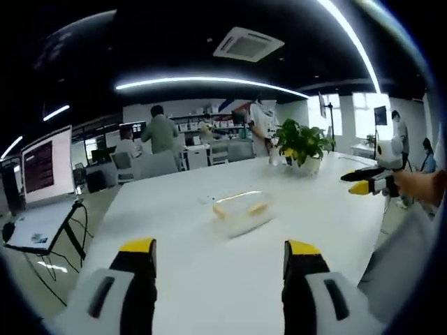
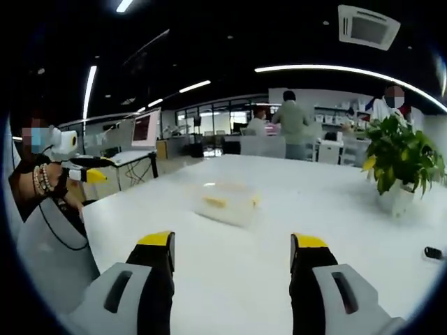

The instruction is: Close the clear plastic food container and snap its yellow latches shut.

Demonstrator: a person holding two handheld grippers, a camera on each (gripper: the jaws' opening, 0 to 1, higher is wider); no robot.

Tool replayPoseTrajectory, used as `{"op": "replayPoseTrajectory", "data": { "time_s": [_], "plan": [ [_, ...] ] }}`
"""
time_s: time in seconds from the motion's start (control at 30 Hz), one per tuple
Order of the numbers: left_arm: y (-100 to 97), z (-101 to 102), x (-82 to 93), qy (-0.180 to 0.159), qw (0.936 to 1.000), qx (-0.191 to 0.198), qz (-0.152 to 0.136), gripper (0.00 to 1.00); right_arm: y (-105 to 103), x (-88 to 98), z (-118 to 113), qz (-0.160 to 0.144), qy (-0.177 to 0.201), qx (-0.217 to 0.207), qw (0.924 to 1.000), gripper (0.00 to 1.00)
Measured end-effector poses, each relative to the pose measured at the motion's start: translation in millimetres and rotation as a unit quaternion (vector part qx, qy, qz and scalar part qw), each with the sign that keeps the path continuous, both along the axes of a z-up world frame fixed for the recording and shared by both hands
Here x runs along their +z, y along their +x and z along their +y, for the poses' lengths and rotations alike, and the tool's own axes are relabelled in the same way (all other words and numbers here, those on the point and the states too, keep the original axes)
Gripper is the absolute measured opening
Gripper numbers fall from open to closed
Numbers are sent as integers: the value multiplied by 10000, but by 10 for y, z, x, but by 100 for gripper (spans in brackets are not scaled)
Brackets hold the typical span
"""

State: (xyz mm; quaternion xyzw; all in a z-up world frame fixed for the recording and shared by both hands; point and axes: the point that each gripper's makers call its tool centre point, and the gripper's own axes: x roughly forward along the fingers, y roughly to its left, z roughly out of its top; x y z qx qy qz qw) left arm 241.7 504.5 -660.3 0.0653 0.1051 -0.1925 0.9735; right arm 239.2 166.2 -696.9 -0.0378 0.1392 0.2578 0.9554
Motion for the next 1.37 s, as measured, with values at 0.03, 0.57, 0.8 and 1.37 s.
{"op": "replayPoseTrajectory", "data": {
  "time_s": [0.03, 0.57, 0.8, 1.37],
  "plan": [
    [-55, 34, 3, -14, 10000, 36, -26, 71, -51, -13, 3, 8, -37, -18, 10000, 65],
    [-420, 430, -283, -232, 9978, 622, -84, 68, -470, -269, 58, 199, 286, -483, 9982, 64],
    [-456, 350, -350, -276, 9982, 527, -87, 67, -506, -201, 4, 69, 367, -610, 9974, 63],
    [-453, 332, -471, -265, 9987, 437, -19, 66, -538, -338, -33, 273, 310, -740, 9964, 63]
  ]
}}
